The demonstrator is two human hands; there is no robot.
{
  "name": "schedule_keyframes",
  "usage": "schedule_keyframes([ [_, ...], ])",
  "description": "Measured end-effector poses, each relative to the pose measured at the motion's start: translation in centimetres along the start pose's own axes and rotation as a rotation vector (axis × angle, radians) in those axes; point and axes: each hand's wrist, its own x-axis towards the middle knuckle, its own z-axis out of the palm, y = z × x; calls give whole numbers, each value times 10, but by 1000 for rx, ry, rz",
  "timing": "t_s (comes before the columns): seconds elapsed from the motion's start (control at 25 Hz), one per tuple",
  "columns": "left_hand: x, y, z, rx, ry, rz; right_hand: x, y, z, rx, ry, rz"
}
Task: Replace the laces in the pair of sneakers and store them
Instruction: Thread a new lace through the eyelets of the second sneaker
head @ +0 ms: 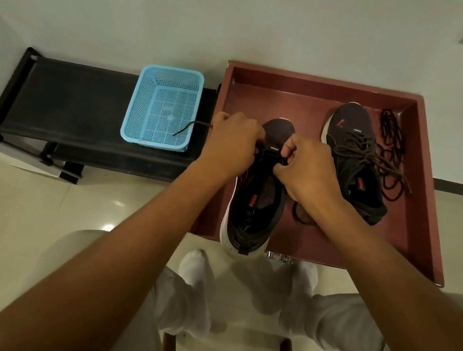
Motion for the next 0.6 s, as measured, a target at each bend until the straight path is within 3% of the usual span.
schedule_keyframes([
  [0.2,0,-6,2,-231,84,-129,-1,-1,0,-9,1,23],
  [0.32,3,-20,-3,-476,239,-383,-3,0,0,-7,8,29],
  [0.48,10,-38,-24,-1192,432,-812,-3,0,0,-9,25,37],
  [0.52,8,-36,-28,-1323,410,-858,-2,0,0,-17,27,37],
  [0.6,4,-29,-30,-1276,256,-782,-2,-1,1,-15,22,37],
])
